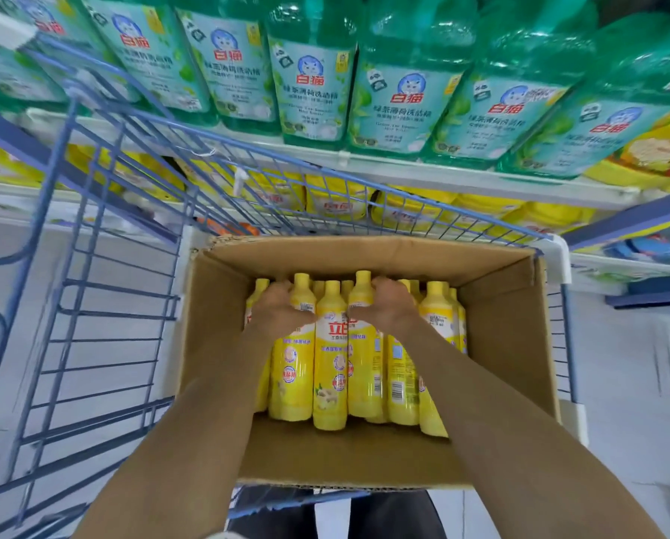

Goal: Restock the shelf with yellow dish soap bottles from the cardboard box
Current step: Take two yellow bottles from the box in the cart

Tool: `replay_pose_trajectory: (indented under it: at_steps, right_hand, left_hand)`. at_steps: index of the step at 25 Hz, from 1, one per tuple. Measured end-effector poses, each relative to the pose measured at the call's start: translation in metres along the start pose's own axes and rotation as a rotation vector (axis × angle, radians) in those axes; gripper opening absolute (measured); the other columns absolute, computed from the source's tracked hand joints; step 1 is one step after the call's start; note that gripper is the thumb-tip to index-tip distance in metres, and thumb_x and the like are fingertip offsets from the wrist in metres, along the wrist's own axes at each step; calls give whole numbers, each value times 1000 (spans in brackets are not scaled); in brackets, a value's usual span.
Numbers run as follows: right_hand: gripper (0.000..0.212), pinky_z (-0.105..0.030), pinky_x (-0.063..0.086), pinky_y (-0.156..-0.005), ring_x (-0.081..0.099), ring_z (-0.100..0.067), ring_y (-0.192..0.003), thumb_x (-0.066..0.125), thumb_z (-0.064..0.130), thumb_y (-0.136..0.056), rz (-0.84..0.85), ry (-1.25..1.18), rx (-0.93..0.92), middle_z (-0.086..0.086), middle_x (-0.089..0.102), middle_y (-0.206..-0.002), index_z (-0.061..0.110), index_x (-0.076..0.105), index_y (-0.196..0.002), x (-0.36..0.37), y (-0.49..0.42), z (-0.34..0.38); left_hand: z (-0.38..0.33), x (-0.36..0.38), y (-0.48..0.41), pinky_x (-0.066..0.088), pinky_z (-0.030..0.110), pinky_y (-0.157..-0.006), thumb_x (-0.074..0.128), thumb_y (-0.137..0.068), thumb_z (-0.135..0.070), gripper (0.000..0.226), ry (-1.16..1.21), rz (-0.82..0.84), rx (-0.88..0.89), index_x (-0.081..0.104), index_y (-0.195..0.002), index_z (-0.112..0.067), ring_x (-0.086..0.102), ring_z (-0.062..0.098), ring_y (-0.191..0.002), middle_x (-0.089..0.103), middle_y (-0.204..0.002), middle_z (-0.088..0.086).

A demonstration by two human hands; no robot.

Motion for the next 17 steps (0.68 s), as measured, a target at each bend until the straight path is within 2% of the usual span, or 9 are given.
replay_pose_trajectory:
  at_steps: [2, 5, 7, 8, 10, 12, 14, 15, 17]
  right_hand:
    - [78, -32, 48, -83, 59, -26, -113, 88, 44, -70, 7, -144, 27, -6, 62, -119, 9, 53, -130, 1, 6, -3]
    - [76, -24, 43, -65, 56, -20, -96, 90, 31, -70, -19, -325, 33, -2, 57, -106, 13, 48, -130, -5, 38, 1]
    - [74, -19, 38, -58, 54, -17, -92, 91, 29, -68, -27, -353, -31, 0, 57, -104, 15, 49, -127, -16, 58, 12]
    - [76, -19, 39, -61, 55, -17, -96, 93, 31, -66, -33, -349, -74, 1, 59, -107, 16, 50, -128, -25, 65, 18]
    - [81, -21, 41, -67, 58, -17, -103, 95, 34, -62, -73, -332, -154, 3, 61, -112, 16, 51, -128, -58, 83, 36]
    - [82, -24, 43, -71, 56, -16, -105, 95, 27, -63, -122, -363, -221, 4, 56, -112, 13, 49, -129, -103, 102, 61]
    - [86, -34, 49, -86, 54, -17, -112, 95, 24, -63, -169, -423, -293, 4, 51, -116, 11, 46, -133, -152, 121, 87]
    - [88, -40, 51, -91, 56, -19, -113, 96, 29, -60, -200, -438, -339, 4, 52, -116, 13, 46, -131, -177, 133, 101]
    - [91, -45, 55, -90, 62, -26, -111, 96, 49, -49, -278, -443, -453, 3, 60, -115, 22, 48, -122, -231, 157, 127]
  left_hand:
    - [2, 4, 7, 52, 31, -82, 92, -66, -21, 69, 109, 40, -23, 55, -124, -14, 61, 19, -102, 61, -113, -1]
    - [-11, -4, 35, 51, 31, -80, 92, -63, -15, 68, 181, 52, 28, 56, -121, -12, 59, 19, -104, 59, -115, 0]
    - [-30, -20, 53, 54, 34, -80, 95, -54, -21, 71, 205, 36, 131, 59, -115, -15, 62, 24, -107, 63, -113, 3]
    - [-43, -31, 61, 54, 34, -78, 95, -49, -22, 72, 233, 30, 184, 60, -112, -16, 64, 26, -107, 66, -111, 4]
    - [-75, -63, 82, 54, 30, -73, 95, -52, -12, 64, 305, 8, 294, 61, -105, -18, 67, 23, -102, 69, -105, 2]
    - [-115, -102, 108, 49, 19, -67, 93, -59, -1, 58, 361, -4, 401, 57, -100, -21, 62, 11, -91, 63, -97, -7]
    - [-157, -144, 138, 45, 15, -64, 91, -63, 2, 57, 382, -29, 528, 54, -103, -12, 54, 6, -85, 54, -95, -5]
    - [-178, -165, 154, 45, 16, -66, 91, -63, 4, 56, 375, -41, 593, 54, -105, -7, 55, 5, -85, 55, -97, -2]
    - [-220, -207, 185, 48, 18, -72, 93, -62, -2, 58, 340, -92, 713, 57, -107, -8, 60, 11, -94, 61, -105, 2]
Point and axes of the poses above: each hand's wrist, its own y-axis away from the middle knuckle, its own x-axis out of the palm, z = x × y, the point moved 8 cm from there along -y, towards the middle knuckle
